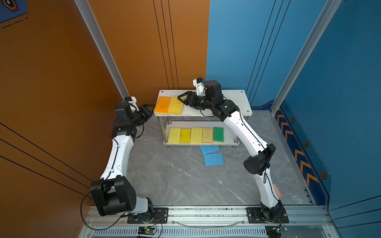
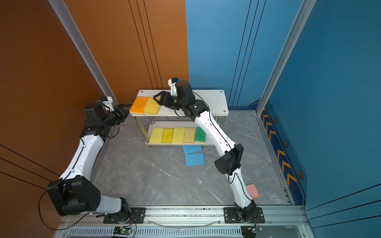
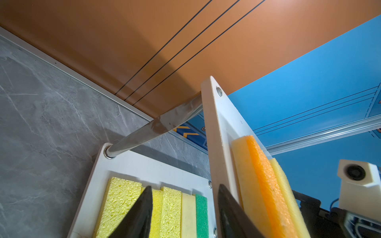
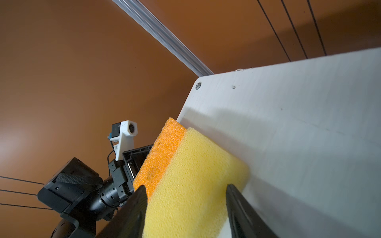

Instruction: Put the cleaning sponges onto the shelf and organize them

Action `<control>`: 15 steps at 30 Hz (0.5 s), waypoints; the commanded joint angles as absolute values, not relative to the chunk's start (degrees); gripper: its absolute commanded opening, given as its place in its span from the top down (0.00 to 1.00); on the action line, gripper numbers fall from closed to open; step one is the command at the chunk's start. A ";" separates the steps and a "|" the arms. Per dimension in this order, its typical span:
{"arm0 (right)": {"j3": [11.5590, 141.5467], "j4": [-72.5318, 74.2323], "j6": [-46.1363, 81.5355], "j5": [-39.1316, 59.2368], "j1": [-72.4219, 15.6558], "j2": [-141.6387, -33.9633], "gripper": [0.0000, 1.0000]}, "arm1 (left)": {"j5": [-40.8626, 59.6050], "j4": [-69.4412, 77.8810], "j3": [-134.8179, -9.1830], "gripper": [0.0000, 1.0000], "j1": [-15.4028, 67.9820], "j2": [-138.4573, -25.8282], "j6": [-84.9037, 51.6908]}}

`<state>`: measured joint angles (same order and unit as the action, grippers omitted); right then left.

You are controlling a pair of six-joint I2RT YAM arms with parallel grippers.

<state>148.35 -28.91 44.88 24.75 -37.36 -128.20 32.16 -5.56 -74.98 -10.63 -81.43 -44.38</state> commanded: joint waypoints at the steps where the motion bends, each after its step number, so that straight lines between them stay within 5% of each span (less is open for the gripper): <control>1: 149.23 -29.32 46.56 26.10 -37.10 -130.86 0.37 | 32.72 -5.93 -74.34 0.49 -9.80 -80.13 -42.79; 15: 148.49 -29.16 45.77 24.44 -35.96 -129.99 0.37 | 33.06 -6.20 -73.72 0.48 -10.70 -80.12 -42.60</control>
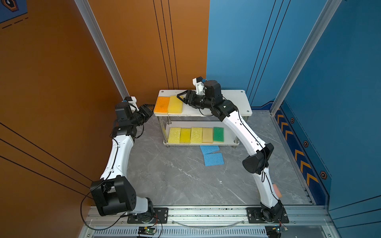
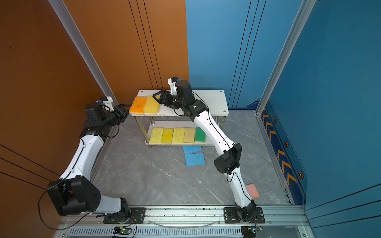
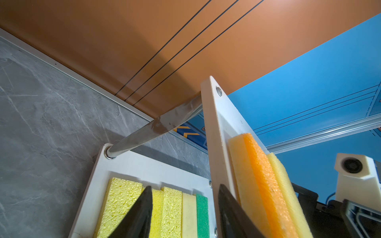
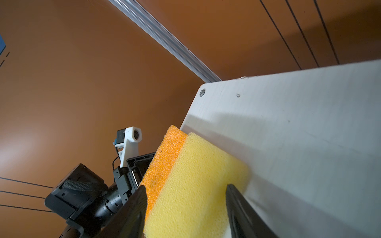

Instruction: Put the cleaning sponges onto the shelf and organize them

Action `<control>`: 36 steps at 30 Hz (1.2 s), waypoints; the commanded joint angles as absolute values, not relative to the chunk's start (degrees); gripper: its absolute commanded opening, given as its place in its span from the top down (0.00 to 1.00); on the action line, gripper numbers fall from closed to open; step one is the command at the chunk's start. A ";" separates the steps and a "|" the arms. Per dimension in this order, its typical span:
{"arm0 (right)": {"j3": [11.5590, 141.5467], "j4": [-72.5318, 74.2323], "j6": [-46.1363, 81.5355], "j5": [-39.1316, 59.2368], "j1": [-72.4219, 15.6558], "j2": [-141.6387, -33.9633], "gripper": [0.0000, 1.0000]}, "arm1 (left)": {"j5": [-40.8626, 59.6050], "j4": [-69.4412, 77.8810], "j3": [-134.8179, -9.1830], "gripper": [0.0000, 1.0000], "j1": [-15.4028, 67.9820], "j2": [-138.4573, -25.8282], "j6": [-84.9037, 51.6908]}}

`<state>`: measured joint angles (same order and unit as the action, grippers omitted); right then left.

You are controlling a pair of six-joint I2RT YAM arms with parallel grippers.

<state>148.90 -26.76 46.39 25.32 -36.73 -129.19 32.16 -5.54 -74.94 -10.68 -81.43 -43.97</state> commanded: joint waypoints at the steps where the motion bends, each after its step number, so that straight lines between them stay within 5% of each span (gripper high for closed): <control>1: 148.17 -30.05 44.75 23.65 -35.86 -129.29 0.37 | 33.00 -6.17 -73.29 0.48 -11.19 -79.90 -42.69; 13: 132.26 -33.25 36.03 21.92 -34.35 -109.22 0.35 | 35.57 -1.39 -59.98 0.48 -20.04 -70.49 -48.66; 23: 93.01 -40.47 33.43 11.12 -31.62 -72.17 0.29 | 36.77 -9.60 -45.40 0.47 -17.39 -50.89 -47.20; 32: 60.25 -49.44 43.60 4.91 -28.76 -46.88 0.27 | 26.14 -16.26 -29.79 0.44 4.62 -33.90 -51.73; 36: 55.03 -59.61 49.02 -5.71 -27.32 -42.89 0.15 | 16.47 -16.26 -26.80 0.38 19.93 -34.21 -52.43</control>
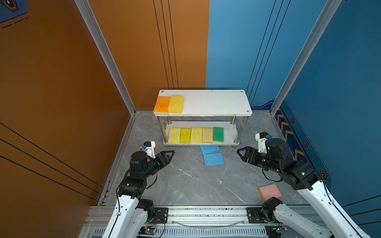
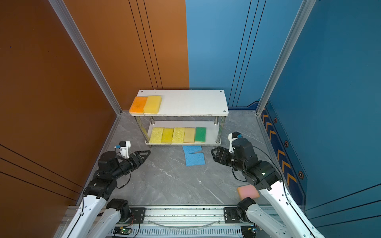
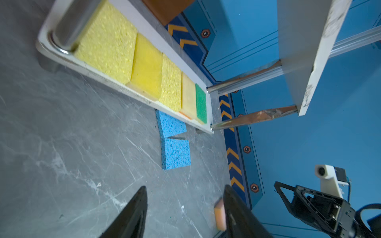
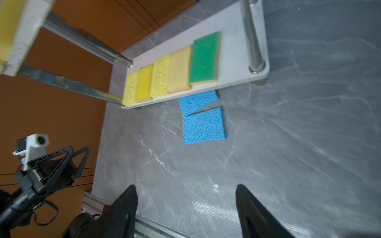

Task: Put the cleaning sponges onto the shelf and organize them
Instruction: 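Release the yellow sponge and lower the right gripper while the left arm withdraws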

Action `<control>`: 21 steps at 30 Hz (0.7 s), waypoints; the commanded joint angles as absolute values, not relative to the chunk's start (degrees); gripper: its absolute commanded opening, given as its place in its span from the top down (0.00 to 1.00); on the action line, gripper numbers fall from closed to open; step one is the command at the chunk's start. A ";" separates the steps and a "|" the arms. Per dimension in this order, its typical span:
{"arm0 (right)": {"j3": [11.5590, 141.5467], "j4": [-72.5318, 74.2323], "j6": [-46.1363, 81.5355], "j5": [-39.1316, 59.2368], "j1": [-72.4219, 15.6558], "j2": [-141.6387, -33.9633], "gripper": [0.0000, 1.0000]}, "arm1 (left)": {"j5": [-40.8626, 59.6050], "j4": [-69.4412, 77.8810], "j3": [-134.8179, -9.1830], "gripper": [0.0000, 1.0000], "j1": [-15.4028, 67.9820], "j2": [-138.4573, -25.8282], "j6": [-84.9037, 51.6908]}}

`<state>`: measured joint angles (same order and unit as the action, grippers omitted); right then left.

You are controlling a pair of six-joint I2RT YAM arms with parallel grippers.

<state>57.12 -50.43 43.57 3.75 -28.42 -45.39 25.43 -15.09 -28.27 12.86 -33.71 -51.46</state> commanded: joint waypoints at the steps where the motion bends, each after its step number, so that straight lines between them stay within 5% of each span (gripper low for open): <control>1: 53.83 -60.59 49.82 -6.78 -26.88 -42.41 0.14 | 14.22 -16.20 -26.55 0.36 22.90 -35.01 -52.42; 3: 50.78 -61.75 51.58 -7.64 -25.65 -42.33 0.00 | 10.29 -15.74 -26.38 0.33 29.01 -37.51 -51.58; 9: 41.57 -61.96 58.29 -8.40 -24.62 -43.34 0.00 | 8.51 -11.34 -25.41 0.31 35.27 -43.36 -51.85; 21: 32.71 -62.80 65.75 -10.06 -24.04 -45.09 0.00 | 10.30 -5.75 -22.85 0.28 33.80 -44.46 -50.09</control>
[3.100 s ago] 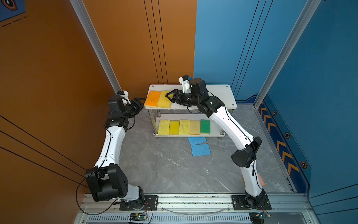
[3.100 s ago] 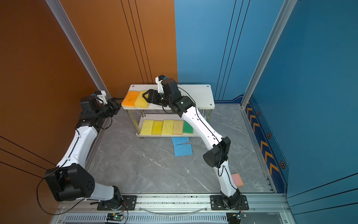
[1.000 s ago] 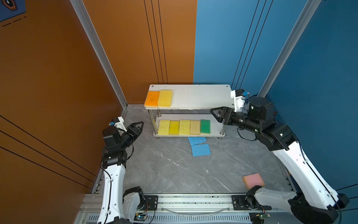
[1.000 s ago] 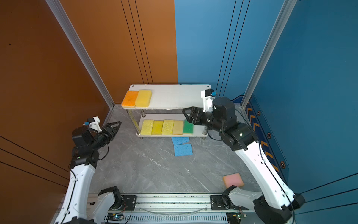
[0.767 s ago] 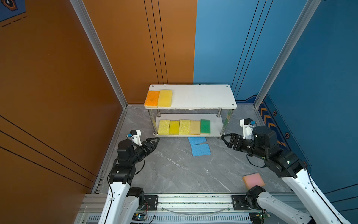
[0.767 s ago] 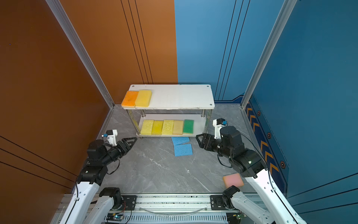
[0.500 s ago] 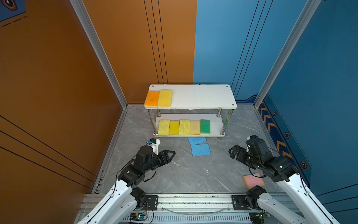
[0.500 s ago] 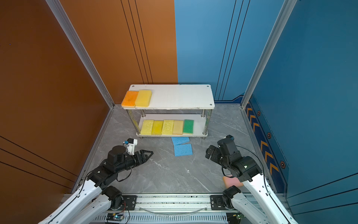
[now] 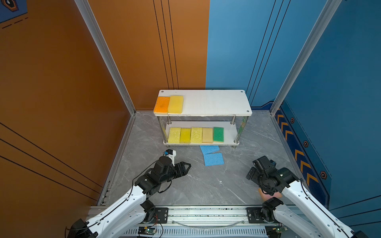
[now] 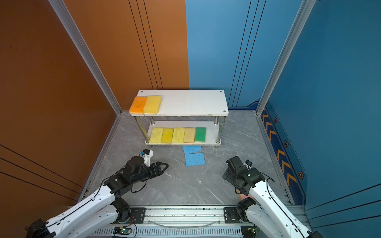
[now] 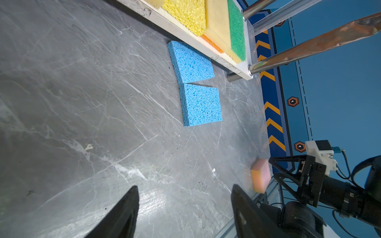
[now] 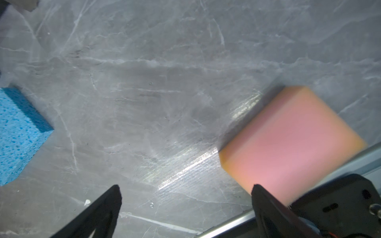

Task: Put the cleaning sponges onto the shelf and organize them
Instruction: 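Release the yellow sponge and lower the right gripper while the left arm withdraws, then lower the right gripper over the pink sponge and close on it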

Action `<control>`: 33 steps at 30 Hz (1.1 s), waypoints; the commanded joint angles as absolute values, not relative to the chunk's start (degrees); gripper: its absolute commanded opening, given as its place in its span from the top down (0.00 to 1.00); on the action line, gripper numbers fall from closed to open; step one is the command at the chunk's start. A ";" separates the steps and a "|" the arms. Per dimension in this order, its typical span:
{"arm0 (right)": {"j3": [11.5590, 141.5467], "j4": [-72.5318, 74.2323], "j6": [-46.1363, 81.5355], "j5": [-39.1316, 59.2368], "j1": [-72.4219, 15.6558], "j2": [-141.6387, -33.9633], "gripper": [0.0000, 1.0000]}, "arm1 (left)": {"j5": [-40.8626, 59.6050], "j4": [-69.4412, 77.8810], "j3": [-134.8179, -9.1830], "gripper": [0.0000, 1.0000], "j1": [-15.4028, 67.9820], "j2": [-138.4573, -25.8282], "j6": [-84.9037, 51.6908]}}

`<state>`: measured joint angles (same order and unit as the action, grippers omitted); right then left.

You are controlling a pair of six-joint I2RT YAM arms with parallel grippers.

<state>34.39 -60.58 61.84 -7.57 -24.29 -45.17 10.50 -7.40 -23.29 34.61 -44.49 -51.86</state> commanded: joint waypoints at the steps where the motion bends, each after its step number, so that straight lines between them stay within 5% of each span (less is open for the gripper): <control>1: 31.98 -62.91 66.61 -10.09 -23.91 -45.22 0.00 | 10.71 -5.71 -22.85 0.28 33.39 -44.54 -49.68; 17: 32.61 -59.33 67.91 -12.56 -22.94 -55.85 0.13 | 19.77 -4.59 -21.23 0.28 23.91 -43.88 -45.97; 21: 31.14 -55.50 67.54 -10.04 -22.76 -57.59 0.29 | 21.53 -6.12 -21.14 0.28 21.53 -42.26 -45.35; 33: 31.64 -55.68 66.10 -12.10 -21.71 -60.23 0.48 | 22.00 -7.50 -19.52 0.28 19.58 -37.56 -46.85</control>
<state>30.89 -55.86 67.31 -10.61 -22.04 -58.81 20.71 -6.15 -20.38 19.88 -38.52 -46.81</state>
